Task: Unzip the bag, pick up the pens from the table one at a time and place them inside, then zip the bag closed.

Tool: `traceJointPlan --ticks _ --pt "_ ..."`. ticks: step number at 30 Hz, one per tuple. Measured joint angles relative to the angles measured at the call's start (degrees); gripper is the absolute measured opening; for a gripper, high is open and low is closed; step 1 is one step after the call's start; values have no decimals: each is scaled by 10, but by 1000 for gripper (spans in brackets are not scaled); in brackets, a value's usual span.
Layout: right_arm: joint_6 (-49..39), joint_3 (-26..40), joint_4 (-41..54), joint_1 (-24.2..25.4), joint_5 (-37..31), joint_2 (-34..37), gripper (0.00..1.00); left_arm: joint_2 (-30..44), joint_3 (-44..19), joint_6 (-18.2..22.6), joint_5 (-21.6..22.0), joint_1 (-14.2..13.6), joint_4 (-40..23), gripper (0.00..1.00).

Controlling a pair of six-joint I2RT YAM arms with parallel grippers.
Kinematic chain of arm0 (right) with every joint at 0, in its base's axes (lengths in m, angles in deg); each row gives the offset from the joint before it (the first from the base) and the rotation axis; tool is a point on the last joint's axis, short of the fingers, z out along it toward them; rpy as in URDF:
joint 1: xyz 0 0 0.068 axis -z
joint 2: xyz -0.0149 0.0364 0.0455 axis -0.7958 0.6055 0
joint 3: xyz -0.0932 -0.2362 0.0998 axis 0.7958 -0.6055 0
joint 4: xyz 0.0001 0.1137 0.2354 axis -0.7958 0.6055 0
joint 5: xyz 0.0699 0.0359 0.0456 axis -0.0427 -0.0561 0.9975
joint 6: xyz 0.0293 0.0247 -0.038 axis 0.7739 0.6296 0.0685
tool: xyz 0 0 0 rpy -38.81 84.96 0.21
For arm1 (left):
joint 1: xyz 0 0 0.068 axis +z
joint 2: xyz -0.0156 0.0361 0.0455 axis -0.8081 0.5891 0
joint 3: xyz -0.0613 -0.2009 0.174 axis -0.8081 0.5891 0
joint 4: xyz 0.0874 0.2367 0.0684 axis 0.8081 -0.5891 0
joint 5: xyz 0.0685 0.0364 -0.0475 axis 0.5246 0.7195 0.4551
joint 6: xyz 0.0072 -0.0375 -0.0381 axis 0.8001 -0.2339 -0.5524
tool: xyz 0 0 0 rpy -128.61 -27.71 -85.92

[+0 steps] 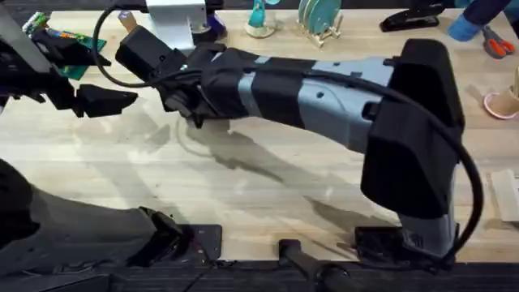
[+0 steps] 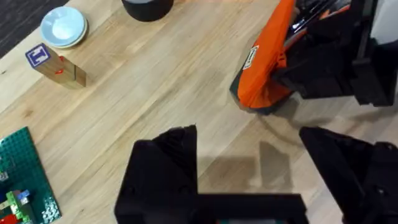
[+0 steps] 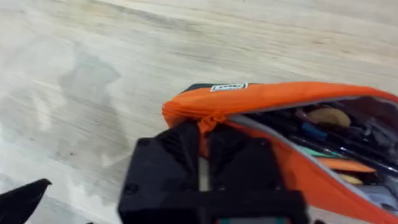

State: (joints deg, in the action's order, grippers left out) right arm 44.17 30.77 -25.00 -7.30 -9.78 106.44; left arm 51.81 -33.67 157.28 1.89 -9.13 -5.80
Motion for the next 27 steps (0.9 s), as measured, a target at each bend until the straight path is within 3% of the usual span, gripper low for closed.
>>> traceJointPlan --ticks 3,15,27 --pt "-2 0 -1 0 0 0 36 0 0 0 0 0 0 992" --pt "-32 2 3 0 0 0 32 0 0 0 -2 0 8 993" --pt "-74 65 73 2 1 0 31 0 0 0 -45 0 7 993"
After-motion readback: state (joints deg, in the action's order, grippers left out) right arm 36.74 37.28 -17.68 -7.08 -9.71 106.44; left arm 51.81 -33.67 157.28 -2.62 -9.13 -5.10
